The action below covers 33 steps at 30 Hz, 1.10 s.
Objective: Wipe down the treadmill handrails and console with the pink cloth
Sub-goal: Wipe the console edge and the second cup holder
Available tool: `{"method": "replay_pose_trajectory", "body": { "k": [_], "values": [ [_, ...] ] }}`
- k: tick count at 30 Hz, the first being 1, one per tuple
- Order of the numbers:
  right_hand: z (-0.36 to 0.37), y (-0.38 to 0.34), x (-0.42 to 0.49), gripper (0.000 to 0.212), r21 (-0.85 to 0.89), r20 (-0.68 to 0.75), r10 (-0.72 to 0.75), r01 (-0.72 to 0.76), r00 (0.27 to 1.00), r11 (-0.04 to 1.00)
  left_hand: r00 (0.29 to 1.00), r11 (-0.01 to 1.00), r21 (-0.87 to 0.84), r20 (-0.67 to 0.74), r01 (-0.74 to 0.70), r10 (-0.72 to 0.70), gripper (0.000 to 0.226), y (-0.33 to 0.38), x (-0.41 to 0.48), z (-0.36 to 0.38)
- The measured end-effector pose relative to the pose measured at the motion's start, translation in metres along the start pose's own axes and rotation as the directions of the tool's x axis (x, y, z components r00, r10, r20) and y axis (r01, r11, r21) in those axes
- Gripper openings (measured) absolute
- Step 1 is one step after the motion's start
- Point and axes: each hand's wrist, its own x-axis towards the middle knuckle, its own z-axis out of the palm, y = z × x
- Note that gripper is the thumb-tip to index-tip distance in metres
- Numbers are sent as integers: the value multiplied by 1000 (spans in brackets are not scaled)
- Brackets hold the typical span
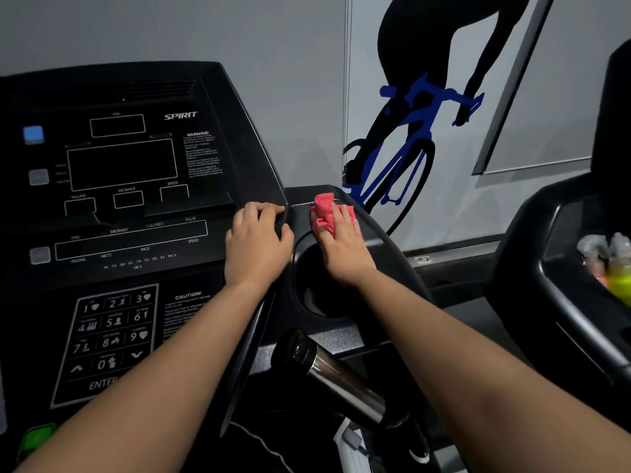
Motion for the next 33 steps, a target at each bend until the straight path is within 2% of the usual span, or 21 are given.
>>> {"method": "replay_pose_trajectory", "body": {
  "k": [2, 4, 7, 9, 13, 18, 21, 24, 28, 30, 31, 33],
  "values": [
    [-4, 5, -1, 74, 27, 20, 25, -26, 999, 999, 1000, 1000, -19, 5, 2, -2, 34, -1, 0, -1],
    [-7, 10, -3, 78, 94, 27, 141, -143, 990, 985, 1000, 1000, -28, 8, 0, 0, 34, -2, 0, -2],
    [-14, 13, -12, 78, 247, 78, 383, -390, 921, 887, 1000, 1000, -30, 15, -3, 3, 35, -2, -1, -3],
    [-18, 17, -20, 71, 245, 124, 462, -478, 878, 843, 1000, 1000, -22, 24, -7, 8, 36, -2, -1, -4],
    [-25, 32, -44, 49, 177, 197, 435, -468, 879, 866, 990, 1000, 5, 141, -28, 27, 47, -6, -7, -6],
    [-50, 35, -100, 44, 306, 232, 298, -360, 926, 881, 977, 998, 5, 205, -66, 64, 53, -12, -20, -9],
    [-59, 40, -135, 46, 269, 281, 175, -252, 944, 929, 979, 996, 10, 189, -86, 82, 53, -16, -27, -8],
    [-56, 48, -138, 53, 224, 354, 278, -370, 893, 902, 982, 996, 17, 167, -92, 88, 52, -17, -30, -7],
    [-48, 38, -104, 60, 242, 289, 518, -585, 805, 774, 984, 996, 10, 153, -92, 89, 50, -15, -34, -9],
    [-42, 34, -79, 64, 192, 269, 607, -659, 748, 727, 986, 997, -6, 143, -80, 80, 49, -14, -36, -10],
    [-41, 30, -69, 66, 140, 265, 637, -682, 724, 717, 987, 997, -14, 139, -74, 75, 48, -13, -36, -11],
    [-39, 23, -58, 66, 67, 248, 643, -675, 724, 734, 988, 997, -29, 136, -65, 68, 48, -13, -37, -11]
  ]
}}
